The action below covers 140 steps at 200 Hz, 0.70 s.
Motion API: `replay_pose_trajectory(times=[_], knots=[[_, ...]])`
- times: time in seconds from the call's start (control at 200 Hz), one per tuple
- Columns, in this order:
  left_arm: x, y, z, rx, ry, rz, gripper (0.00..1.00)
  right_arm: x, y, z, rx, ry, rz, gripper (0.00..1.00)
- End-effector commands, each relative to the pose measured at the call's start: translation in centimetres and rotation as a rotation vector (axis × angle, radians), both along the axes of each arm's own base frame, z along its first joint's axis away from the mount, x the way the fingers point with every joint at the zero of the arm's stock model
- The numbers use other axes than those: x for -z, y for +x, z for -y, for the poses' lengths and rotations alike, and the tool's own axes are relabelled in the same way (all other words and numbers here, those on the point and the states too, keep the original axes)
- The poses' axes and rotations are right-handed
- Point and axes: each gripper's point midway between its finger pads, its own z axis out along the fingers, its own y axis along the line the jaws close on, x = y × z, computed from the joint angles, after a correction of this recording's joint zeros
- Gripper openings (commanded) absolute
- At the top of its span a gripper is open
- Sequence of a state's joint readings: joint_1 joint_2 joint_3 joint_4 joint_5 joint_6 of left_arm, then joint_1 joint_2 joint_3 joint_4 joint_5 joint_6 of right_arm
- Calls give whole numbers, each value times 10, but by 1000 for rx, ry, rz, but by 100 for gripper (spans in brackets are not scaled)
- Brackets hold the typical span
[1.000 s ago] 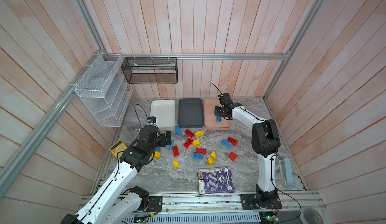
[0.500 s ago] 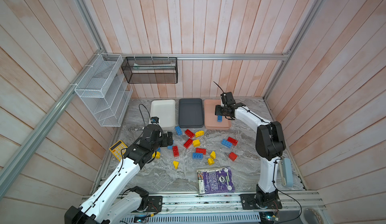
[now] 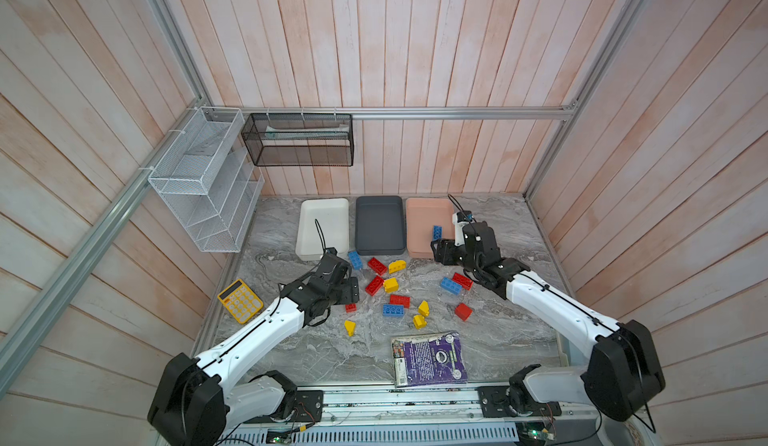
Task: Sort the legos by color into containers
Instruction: 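Grasp a red brick with the left gripper while the right gripper returns toward the bricks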
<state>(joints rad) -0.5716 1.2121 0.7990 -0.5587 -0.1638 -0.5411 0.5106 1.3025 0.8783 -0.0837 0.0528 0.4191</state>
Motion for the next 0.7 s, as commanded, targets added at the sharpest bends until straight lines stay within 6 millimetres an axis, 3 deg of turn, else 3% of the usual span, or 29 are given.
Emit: replay_pose_trajectory(times=[0.0, 0.17, 0.51, 0.605, 0.695], knots=[[16, -2, 6, -30, -9, -43, 89, -6, -9, 1, 29, 58, 51, 74], [39, 0, 18, -30, -5, -102, 89, 7, -26, 8, 41, 81, 55, 73], [79, 3, 19, -47, 61, -197, 88, 31, -37, 19, 66, 71, 46, 72], [89, 4, 19, -43, 83, -218, 83, 37, -39, 18, 63, 79, 37, 71], [95, 5, 21, -39, 93, -232, 71, 40, -38, 18, 63, 77, 34, 71]])
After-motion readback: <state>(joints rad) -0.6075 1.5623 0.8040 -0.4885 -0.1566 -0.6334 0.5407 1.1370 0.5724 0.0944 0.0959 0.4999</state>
